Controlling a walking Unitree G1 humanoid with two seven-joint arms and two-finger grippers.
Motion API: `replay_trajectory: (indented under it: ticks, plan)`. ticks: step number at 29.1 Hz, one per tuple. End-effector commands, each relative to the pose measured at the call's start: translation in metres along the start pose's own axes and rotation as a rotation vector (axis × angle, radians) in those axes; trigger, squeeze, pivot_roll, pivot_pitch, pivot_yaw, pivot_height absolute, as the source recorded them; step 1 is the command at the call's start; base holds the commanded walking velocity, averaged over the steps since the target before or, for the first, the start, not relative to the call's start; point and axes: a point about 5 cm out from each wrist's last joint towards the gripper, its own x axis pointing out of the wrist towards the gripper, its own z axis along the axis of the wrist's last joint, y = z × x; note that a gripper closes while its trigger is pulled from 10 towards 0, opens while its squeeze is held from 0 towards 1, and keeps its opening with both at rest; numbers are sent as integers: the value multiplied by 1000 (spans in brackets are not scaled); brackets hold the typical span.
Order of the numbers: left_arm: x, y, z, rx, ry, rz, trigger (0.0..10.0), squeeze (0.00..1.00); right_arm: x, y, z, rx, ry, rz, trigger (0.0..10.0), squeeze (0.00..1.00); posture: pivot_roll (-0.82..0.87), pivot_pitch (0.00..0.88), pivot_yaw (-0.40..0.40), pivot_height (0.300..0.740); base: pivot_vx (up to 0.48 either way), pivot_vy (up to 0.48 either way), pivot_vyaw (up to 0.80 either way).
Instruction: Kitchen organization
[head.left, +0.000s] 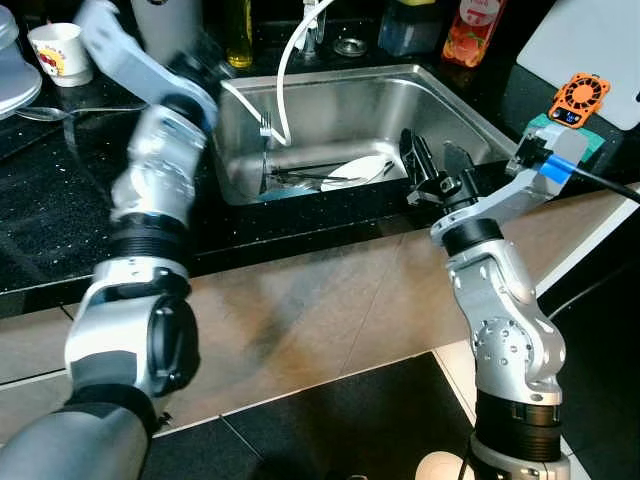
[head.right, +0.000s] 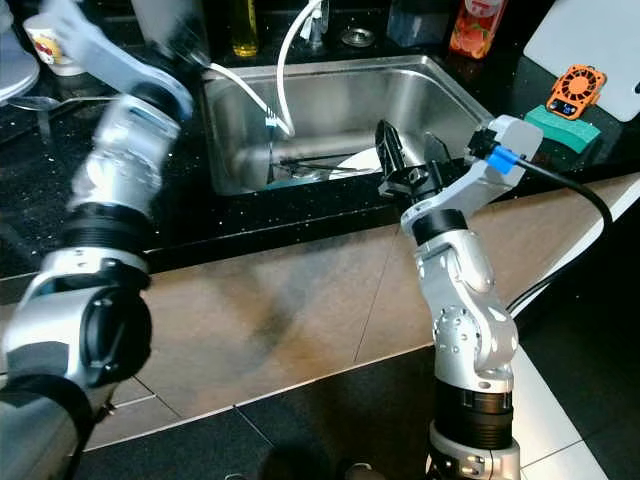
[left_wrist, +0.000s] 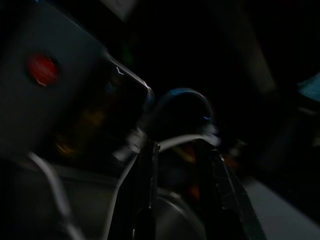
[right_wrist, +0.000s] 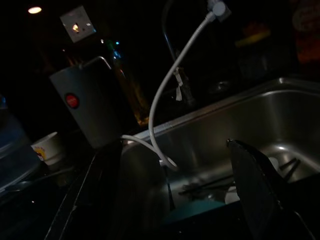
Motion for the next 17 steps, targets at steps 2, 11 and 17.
replay_trajectory:
  ticks: [2,11,17]
  plan:
    - [-9,8,-9,124,84,45,10000,0,-1,-1,2,-1,-20,0,10000,0,77,127,-25,740,0,0,0]
    - [-56,62,-26,443,302,424,10000,0,1,5,-2,-39,-18,22,10000,0,95,108,-27,740,0,0,0]
    - [-62,66,-21,696,341,390,10000,0,1,3,0,-124,-26,4,10000,0,96,100,-24,740,0,0,0]
